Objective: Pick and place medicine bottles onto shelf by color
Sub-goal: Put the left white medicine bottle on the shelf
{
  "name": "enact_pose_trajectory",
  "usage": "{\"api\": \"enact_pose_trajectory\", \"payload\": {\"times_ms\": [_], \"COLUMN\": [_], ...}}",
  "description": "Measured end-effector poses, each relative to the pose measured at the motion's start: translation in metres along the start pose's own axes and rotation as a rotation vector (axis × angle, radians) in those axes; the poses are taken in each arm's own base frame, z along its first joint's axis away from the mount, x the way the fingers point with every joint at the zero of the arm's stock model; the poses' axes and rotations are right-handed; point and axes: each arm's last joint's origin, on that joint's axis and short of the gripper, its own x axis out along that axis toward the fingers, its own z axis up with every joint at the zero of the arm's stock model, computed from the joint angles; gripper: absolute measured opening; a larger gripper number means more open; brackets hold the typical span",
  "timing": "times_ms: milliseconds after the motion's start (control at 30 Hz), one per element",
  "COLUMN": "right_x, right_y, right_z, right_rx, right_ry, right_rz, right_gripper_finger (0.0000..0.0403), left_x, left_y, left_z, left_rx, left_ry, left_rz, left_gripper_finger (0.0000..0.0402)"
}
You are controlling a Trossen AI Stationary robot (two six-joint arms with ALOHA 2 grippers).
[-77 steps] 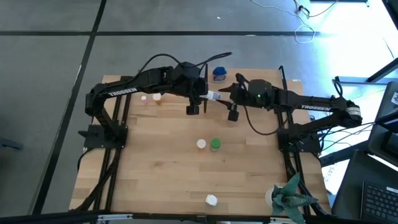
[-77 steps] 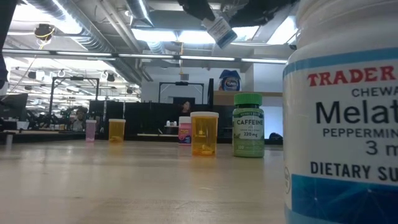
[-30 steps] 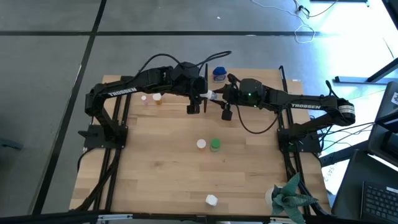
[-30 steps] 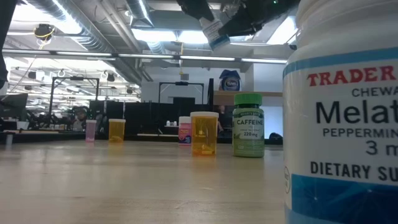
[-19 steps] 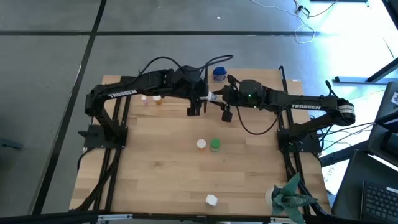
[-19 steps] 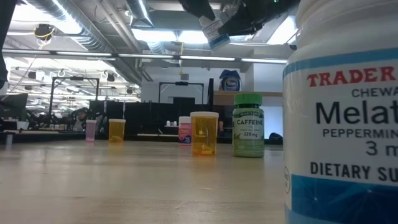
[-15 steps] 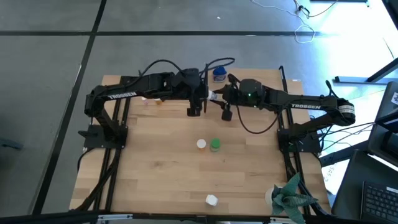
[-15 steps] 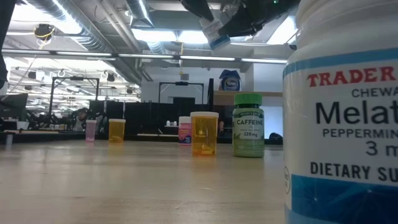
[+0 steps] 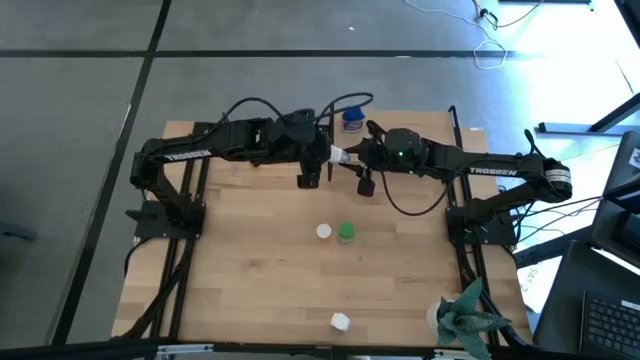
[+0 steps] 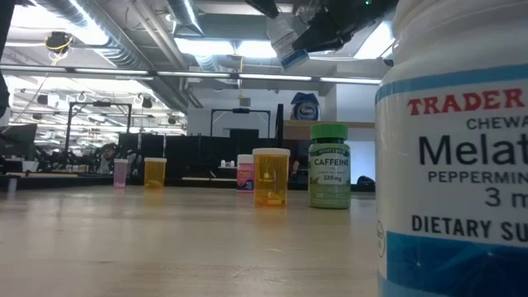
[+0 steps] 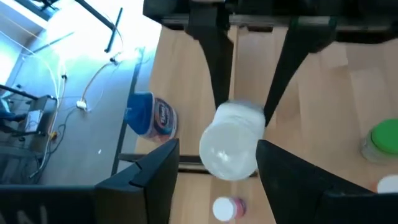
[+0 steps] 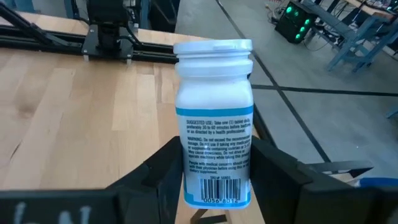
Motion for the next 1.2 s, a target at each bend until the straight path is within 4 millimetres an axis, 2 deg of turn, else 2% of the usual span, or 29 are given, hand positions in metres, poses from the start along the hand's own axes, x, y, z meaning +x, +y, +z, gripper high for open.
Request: {"api": "enact_pose_trajectory", "payload": {"times_ms": [433, 667, 767, 967, 1200], "right_x": [-0.026, -0.023, -0.02, -0.012, -0.006], "right_y": [-0.005, -0.004, -0.008, -0.015, -0.023], "right_z": [0.001, 0.0, -0.009, -0.039, -0.067], "right_rx": [0.036, 0.031, 0.039, 0.085, 0.143], "right_ry": [0.032, 0.034, 0.018, -0.033, -0.17], "right_rz": [0.006, 0.037, 0.005, -0.052, -0.108], "right_gripper_finger": [0.0165, 0.0165, 0.0165, 0.0165, 0.0165], "left_x": [-0.038, -0.051, -0.055, -0.058, -0.057], "left_y": [0.007, 0.004, 0.005, 0.001, 0.0], "left_z": [-0.003, -0.01, -0.01, -0.013, -0.015], "left_rx": [-0.064, -0.081, -0.088, -0.07, -0.083], "left_ry": [-0.016, 0.031, 0.03, 0.052, 0.077], "left_rz": [-0.02, -0.052, -0.055, -0.076, -0.08], "left_gripper_finger": [0.0207, 0.0207, 0.0207, 0.0207, 0.0207]}}
